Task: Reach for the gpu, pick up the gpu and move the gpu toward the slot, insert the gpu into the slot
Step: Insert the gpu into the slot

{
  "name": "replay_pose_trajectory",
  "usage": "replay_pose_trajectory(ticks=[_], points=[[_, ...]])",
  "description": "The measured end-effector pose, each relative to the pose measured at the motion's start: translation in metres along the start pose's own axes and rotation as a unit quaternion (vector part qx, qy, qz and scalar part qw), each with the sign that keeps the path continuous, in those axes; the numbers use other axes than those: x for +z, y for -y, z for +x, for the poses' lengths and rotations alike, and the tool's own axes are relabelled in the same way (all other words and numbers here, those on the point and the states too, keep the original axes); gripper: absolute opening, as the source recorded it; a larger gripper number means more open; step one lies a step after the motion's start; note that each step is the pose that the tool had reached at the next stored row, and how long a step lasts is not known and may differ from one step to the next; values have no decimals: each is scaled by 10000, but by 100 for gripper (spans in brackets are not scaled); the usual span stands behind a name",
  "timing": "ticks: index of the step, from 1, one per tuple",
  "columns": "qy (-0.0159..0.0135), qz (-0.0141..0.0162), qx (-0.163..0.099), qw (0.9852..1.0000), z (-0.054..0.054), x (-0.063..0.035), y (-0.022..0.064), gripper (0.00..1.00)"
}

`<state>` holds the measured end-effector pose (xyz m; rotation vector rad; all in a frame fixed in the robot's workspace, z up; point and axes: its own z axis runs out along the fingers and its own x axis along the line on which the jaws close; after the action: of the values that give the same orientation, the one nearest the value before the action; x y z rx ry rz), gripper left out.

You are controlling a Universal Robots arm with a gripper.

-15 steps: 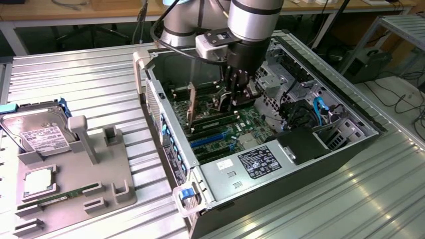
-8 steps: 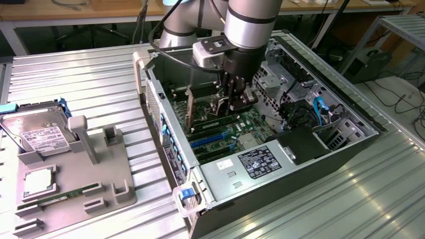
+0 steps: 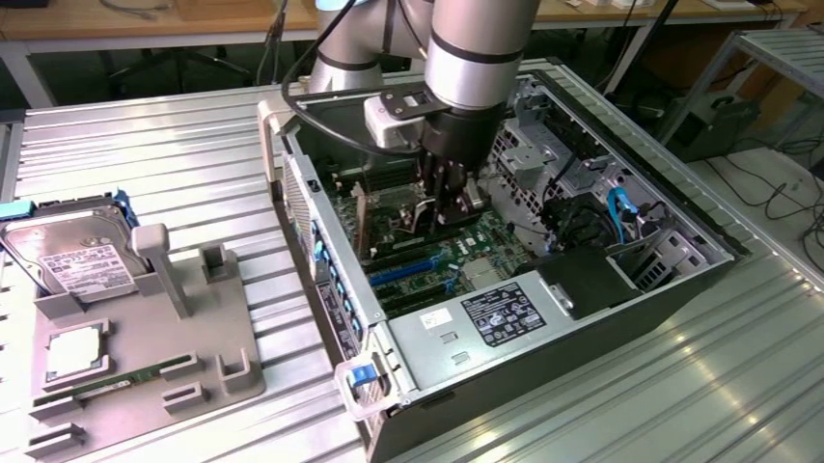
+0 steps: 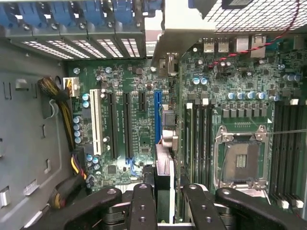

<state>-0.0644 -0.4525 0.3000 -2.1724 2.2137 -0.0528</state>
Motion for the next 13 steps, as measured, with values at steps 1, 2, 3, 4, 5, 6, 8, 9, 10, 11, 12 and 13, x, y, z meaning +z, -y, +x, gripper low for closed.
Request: replay_pose_trajectory(ticks=[1,2,3,4,5,6,8,9,10,11,12,13], points=[[2,1,1,10000,5,14,-6,27],[6,0,1,10000,8,25,-16,27],[17,0,1,10000,9,30,-26,27],[49,-1,3,10000,10,36,-38,27],[80,-1,5,10000,11,40,-45,27],[113,-2,6,9999,14,45,-48,27],[122,-2,6,9999,29,72,-50,27],[122,-2,7,9999,42,89,-51,27],[123,-2,7,9999,58,112,-52,27],[126,-1,7,9999,69,133,-52,27],[127,-1,7,9999,76,149,-53,27],[127,-1,7,9999,77,157,-54,27]])
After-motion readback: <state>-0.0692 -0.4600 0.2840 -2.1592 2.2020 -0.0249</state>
